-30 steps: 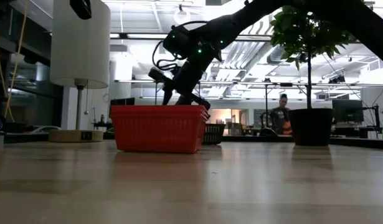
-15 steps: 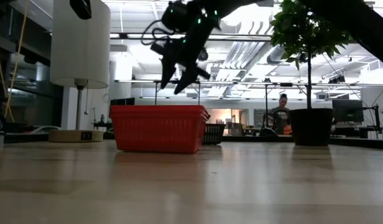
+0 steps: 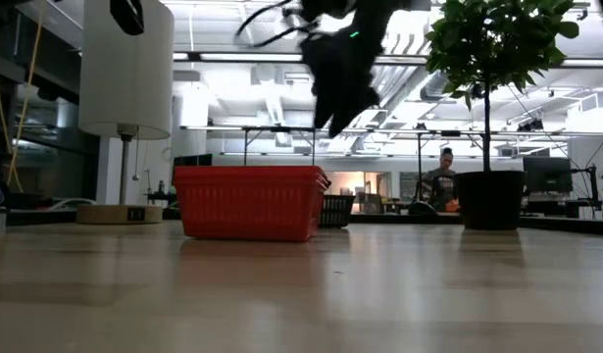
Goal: Stack baskets by color
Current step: Stack the bottom right black bin on the top black bin
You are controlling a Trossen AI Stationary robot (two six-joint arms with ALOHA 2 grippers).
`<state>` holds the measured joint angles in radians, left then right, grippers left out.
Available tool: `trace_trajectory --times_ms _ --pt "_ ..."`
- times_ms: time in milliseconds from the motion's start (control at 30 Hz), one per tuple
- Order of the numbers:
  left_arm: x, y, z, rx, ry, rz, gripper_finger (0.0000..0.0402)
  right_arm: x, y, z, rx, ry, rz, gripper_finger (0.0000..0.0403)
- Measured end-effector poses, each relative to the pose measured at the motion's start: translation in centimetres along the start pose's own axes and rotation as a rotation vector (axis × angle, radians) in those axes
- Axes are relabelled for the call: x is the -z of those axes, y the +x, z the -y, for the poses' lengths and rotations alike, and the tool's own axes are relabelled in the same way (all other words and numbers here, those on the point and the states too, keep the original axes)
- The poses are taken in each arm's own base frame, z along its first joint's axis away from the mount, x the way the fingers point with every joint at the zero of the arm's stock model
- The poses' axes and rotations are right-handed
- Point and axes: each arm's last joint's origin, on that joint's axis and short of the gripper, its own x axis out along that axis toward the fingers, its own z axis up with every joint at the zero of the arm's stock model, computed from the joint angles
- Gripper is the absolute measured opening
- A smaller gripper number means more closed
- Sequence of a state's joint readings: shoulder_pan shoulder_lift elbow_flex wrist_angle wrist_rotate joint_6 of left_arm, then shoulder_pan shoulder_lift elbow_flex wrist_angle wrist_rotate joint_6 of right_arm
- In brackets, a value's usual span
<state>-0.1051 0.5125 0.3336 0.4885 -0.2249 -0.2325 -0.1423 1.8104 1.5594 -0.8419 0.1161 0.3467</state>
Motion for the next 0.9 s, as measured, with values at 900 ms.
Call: trace_trajectory --times_ms 900 --pt "0.4 0.0 -0.1 -0.013 0.010 -0.044 0.0000 8.4 -7.5 -4.0 -0.432 0.114 0.716 0.0213"
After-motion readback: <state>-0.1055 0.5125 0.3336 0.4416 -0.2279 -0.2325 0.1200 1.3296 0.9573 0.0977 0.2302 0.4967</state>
